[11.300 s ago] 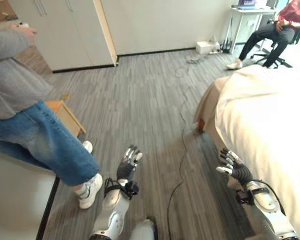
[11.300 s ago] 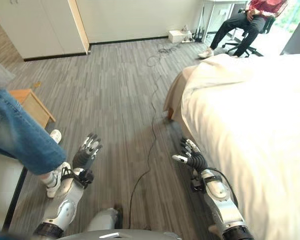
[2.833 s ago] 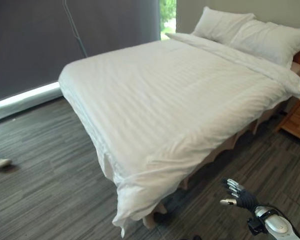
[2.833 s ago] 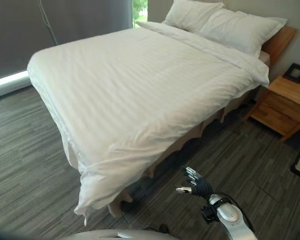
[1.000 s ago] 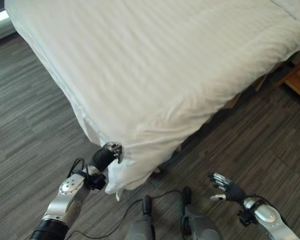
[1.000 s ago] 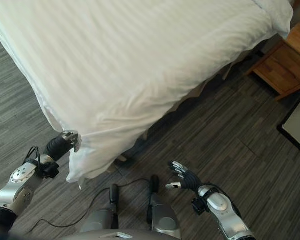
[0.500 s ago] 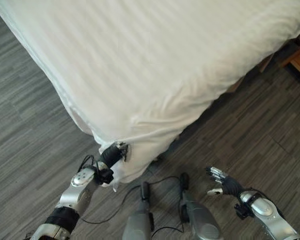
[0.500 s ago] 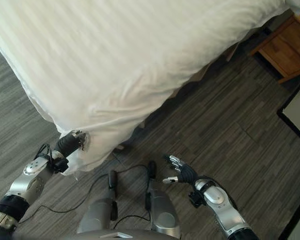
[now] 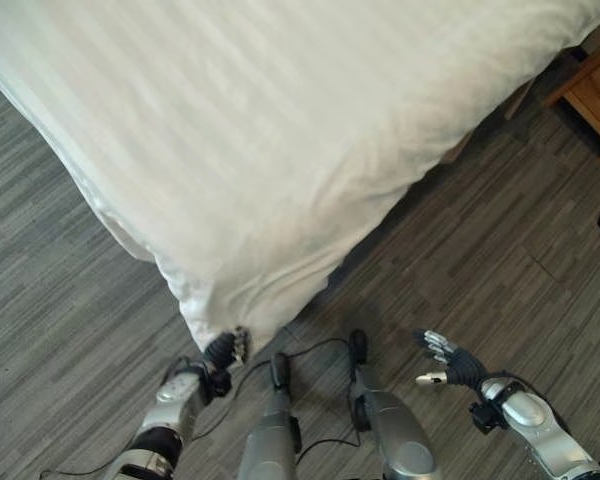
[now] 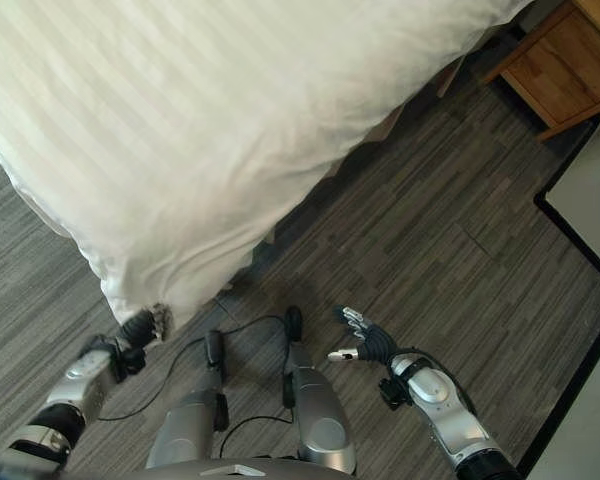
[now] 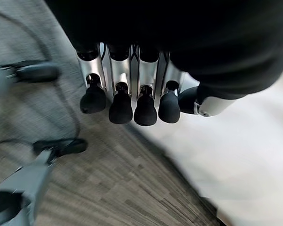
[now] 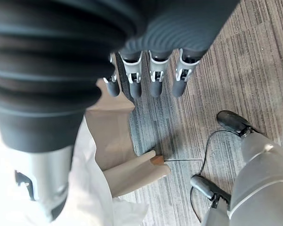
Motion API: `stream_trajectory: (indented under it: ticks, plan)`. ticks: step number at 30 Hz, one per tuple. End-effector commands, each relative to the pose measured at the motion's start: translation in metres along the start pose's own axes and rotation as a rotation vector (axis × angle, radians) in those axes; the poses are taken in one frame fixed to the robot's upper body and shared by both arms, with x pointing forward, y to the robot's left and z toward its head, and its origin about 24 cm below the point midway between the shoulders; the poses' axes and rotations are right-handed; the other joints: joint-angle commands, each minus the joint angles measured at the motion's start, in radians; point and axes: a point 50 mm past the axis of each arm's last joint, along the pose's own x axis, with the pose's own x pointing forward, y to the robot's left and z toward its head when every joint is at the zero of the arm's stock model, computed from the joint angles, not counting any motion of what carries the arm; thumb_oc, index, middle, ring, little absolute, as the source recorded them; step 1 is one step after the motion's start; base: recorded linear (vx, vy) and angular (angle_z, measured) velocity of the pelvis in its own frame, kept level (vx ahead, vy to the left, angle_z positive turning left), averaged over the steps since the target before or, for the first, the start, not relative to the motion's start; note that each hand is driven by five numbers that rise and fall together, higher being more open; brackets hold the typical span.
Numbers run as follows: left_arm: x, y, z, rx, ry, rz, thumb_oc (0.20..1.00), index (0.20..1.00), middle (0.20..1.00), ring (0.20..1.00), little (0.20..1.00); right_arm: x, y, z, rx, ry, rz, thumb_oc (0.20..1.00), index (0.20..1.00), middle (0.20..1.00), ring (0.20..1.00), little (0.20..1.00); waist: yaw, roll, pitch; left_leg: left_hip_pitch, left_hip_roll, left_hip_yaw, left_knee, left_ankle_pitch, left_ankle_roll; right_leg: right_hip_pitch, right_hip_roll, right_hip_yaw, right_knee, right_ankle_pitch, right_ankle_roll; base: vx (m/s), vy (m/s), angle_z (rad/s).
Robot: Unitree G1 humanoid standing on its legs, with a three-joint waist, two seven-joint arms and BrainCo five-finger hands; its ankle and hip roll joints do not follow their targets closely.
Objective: Making the bed.
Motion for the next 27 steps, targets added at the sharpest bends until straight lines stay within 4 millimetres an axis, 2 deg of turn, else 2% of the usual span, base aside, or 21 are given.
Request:
stream_trajectory:
  ticks: [1,2,3,4,5,6,9,12,13,14,15,16,18,19,20,21,23,24,25,26,27]
  plan:
    - [-0.002,0.003,-0.016,0.046,0.07,0.024,0.2,0.2,0.2,0.2,0.2,0.004,-0.002,0.011,-0.007,-0.06,-0.011,1.0,1.0,1.0,1.0,1.0,0.029,0.022,0.002,-0.038,0.003,-0.054,0.005,0.095,0.009,0.002,-0.002,-0.02,0.13,-0.029,0.057,0.01,-0.052,0.07]
    - [-0.012,0.005,-0.044,0.0,0.159,0.077,0.2,0.2,0.2,0.2,0.2,0.005,0.0,0.008,0.005,-0.05,-0.021,1.0,1.0,1.0,1.0,1.0,0.039,0.017,0.005,-0.038,0.004,-0.063,0.005,0.096,0.01,0.006,-0.001,-0.025,0.127,-0.03,0.057,0.01,-0.039,0.09]
    - [-0.011,0.005,-0.045,-0.001,0.159,0.077,0.2,0.2,0.2,0.2,0.2,0.005,0.0,0.008,0.005,-0.05,-0.021,1.0,1.0,1.0,1.0,1.0,0.039,0.017,0.005,-0.038,0.004,-0.063,0.005,0.096,0.01,0.007,-0.001,-0.025,0.127,-0.031,0.057,0.02,-0.051,0.1]
    - [-0.015,0.004,-0.055,-0.007,0.193,0.089,0.2,0.2,0.2,0.2,0.2,0.004,0.001,0.006,0.011,-0.045,-0.025,1.0,1.0,1.0,1.0,1.0,0.043,0.015,0.005,-0.037,0.004,-0.067,0.005,0.096,0.01,0.01,-0.002,-0.027,0.125,-0.032,0.056,0.02,-0.036,0.1]
    - [-0.027,0.008,-0.077,-0.021,0.271,0.127,0.2,0.2,0.2,0.2,0.2,0.004,0.002,0.004,0.019,-0.038,-0.032,1.0,1.0,1.0,1.0,1.0,0.054,0.013,0.004,-0.034,0.003,-0.071,0.005,0.097,0.01,0.017,-0.001,-0.031,0.124,-0.036,0.054,0.02,-0.036,0.07]
    - [-0.027,0.008,-0.077,-0.021,0.271,0.127,0.2,0.2,0.2,0.2,0.2,0.004,0.002,0.004,0.019,-0.038,-0.032,1.0,1.0,1.0,1.0,1.0,0.054,0.013,0.004,-0.034,0.003,-0.071,0.005,0.097,0.01,0.017,-0.001,-0.032,0.124,-0.036,0.054,0.02,-0.038,0.05]
    - [-0.05,0.023,-0.102,-0.024,0.364,0.2,0.2,0.2,0.2,0.2,0.2,0.001,0.002,-0.002,0.019,-0.013,-0.043,1.0,1.0,1.0,1.0,1.0,0.076,0.014,-0.011,-0.022,0.001,-0.082,0.005,0.095,0.011,0.036,-0.004,-0.04,0.123,-0.044,0.054,0.02,-0.028,0.08]
    - [-0.063,0.034,-0.106,-0.095,0.34,0.255,0.2,0.2,0.2,0.2,0.2,-0.002,0.001,-0.005,0.019,0.0,-0.051,1.0,1.0,1.0,1.0,1.0,0.089,0.022,-0.026,-0.015,-0.003,-0.09,0.005,0.093,0.012,0.047,-0.009,-0.046,0.119,-0.046,0.055,0.03,-0.009,0.13]
    - [-0.068,0.04,-0.106,-0.173,0.305,0.285,0.2,0.2,0.2,0.2,0.2,-0.003,0.0,-0.006,0.015,0.007,-0.053,1.0,1.0,1.0,1.0,1.0,0.098,0.03,-0.035,-0.009,-0.007,-0.095,0.005,0.092,0.012,0.059,-0.013,-0.051,0.116,-0.048,0.057,0.07,0.008,0.18]
    - [-0.079,0.047,-0.107,-0.35,0.217,0.318,0.2,0.2,0.2,0.2,0.2,-0.004,-0.002,-0.009,0.012,0.022,-0.058,1.0,1.0,1.0,1.0,1.0,0.113,0.049,-0.06,0.002,-0.016,-0.107,0.005,0.089,0.014,0.082,-0.024,-0.059,0.112,-0.05,0.059,0.06,0.01,0.12]
    - [-0.08,0.047,-0.107,-0.35,0.218,0.318,0.2,0.2,0.2,0.2,0.2,-0.004,-0.002,-0.009,0.012,0.023,-0.057,1.0,1.0,1.0,1.0,1.0,0.111,0.049,-0.061,0.002,-0.016,-0.108,0.005,0.089,0.014,0.083,-0.024,-0.06,0.111,-0.05,0.059,0.1,0.015,0.21]
    - [-0.1,0.061,-0.108,-0.529,0.087,0.365,0.2,0.2,0.2,0.2,0.2,-0.009,-0.005,-0.012,0.017,0.033,-0.068,1.0,1.0,1.0,1.0,1.0,0.136,0.077,-0.088,0.028,-0.029,-0.132,0.005,0.085,0.018,0.122,-0.034,-0.08,0.11,-0.061,0.06,0.05,0.01,0.36]
    - [-0.11,0.066,-0.114,-0.572,0.083,0.394,0.2,0.2,0.2,0.2,0.2,-0.011,-0.006,-0.014,0.02,0.041,-0.07,1.0,1.0,1.0,1.0,1.0,0.143,0.086,-0.106,0.034,-0.036,-0.143,0.005,0.087,0.019,0.14,-0.039,-0.09,0.105,-0.063,0.06,0.08,0.009,0.52]
    - [-0.133,0.076,-0.126,-0.641,0.073,0.464,0.2,0.2,0.2,0.2,0.2,-0.015,-0.009,-0.021,0.028,0.066,-0.083,1.0,1.0,1.0,1.0,1.0,0.164,0.107,-0.141,0.054,-0.045,-0.168,0.005,0.085,0.02,0.173,-0.05,-0.11,0.099,-0.073,0.059,0.09,0.007,0.44]
    - [-0.134,0.076,-0.127,-0.641,0.073,0.464,0.2,0.2,0.2,0.2,0.2,-0.015,-0.008,-0.021,0.028,0.066,-0.082,1.0,1.0,1.0,1.0,1.0,0.162,0.107,-0.14,0.055,-0.046,-0.17,0.005,0.084,0.02,0.175,-0.05,-0.112,0.099,-0.074,0.06,0.13,0.014,0.42]
    - [-0.157,0.085,-0.135,-0.697,0.036,0.549,0.2,0.2,0.2,0.2,0.2,-0.02,-0.012,-0.025,0.033,0.083,-0.1,1.0,1.0,1.0,1.0,1.0,0.186,0.127,-0.172,0.077,-0.053,-0.194,0.005,0.083,0.019,0.213,-0.057,-0.135,0.094,-0.085,0.058,0.06,0.004,0.34]
    - [-0.173,0.094,-0.14,-0.653,0.062,0.624,0.2,0.2,0.2,0.2,0.2,-0.023,-0.015,-0.028,0.03,0.094,-0.11,1.0,1.0,1.0,1.0,1.0,0.195,0.139,-0.203,0.099,-0.058,-0.209,0.005,0.081,0.016,0.248,-0.059,-0.155,0.082,-0.09,0.056,0.08,0.013,0.44]
    - [-0.173,0.094,-0.14,-0.652,0.062,0.624,0.2,0.2,0.2,0.2,0.2,-0.024,-0.015,-0.028,0.03,0.094,-0.11,1.0,1.0,1.0,1.0,1.0,0.194,0.139,-0.202,0.101,-0.058,-0.21,0.005,0.081,0.016,0.251,-0.059,-0.156,0.08,-0.089,0.056,0.08,0.016,0.41]
    - [-0.175,0.096,-0.14,-0.609,0.078,0.642,0.385,0.385,0.385,0.385,0.385,-0.025,-0.015,-0.028,0.03,0.096,-0.109,1.0,1.0,1.0,1.0,1.0,0.195,0.142,-0.219,0.111,-0.059,-0.214,0.005,0.079,0.016,0.265,-0.06,-0.161,0.074,-0.09,0.054,0.06,0.01,0.33]
    - [-0.172,0.106,-0.126,-0.486,0.067,0.696,1.0,1.0,1.0,1.0,1.0,-0.025,-0.016,-0.029,0.026,0.1,-0.109,1.0,1.0,1.0,1.0,1.0,0.196,0.144,-0.248,0.125,-0.058,-0.213,0.005,0.078,0.012,0.285,-0.059,-0.167,0.067,-0.095,0.053,0.06,0.01,0.26]
    - [-0.172,0.106,-0.126,-0.486,0.067,0.696,1.0,1.0,1.0,1.0,1.0,-0.025,-0.016,-0.029,0.026,0.1,-0.109,1.0,1.0,1.0,1.0,1.0,0.196,0.144,-0.248,0.125,-0.058,-0.213,0.005,0.078,0.012,0.285,-0.059,-0.167,0.067,-0.095,0.053,0.05,0.009,0.26]
